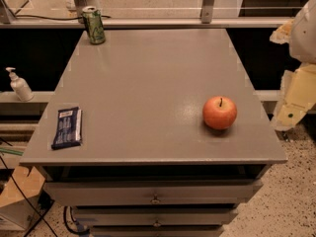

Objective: Move apple near green can

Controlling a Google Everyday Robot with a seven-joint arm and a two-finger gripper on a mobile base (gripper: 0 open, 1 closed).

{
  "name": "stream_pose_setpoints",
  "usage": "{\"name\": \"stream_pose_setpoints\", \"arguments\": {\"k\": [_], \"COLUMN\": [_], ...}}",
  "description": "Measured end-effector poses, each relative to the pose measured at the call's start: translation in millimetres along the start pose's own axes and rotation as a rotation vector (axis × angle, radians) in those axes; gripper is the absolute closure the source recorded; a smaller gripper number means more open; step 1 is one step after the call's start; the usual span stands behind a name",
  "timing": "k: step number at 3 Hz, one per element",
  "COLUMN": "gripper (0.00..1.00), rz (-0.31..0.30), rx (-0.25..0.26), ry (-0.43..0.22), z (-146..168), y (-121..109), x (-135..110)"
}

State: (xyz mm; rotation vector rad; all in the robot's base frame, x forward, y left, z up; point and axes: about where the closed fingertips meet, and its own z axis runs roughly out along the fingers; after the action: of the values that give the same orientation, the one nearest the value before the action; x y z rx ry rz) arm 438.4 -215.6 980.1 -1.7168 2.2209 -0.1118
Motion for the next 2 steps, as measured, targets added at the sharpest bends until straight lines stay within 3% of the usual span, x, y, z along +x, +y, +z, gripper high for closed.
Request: {"name": "stream_pose_setpoints", "arguments": {"k": [1, 2], "gripper": [0.00, 0.00], "rz": [0.000, -0.006], "rx": [0.002, -0.030], "ry": [-0.001, -0.070], "z": [-0.3, 13.2], "y": [-0.1, 3.8], "x": [-0.2, -3.9]}}
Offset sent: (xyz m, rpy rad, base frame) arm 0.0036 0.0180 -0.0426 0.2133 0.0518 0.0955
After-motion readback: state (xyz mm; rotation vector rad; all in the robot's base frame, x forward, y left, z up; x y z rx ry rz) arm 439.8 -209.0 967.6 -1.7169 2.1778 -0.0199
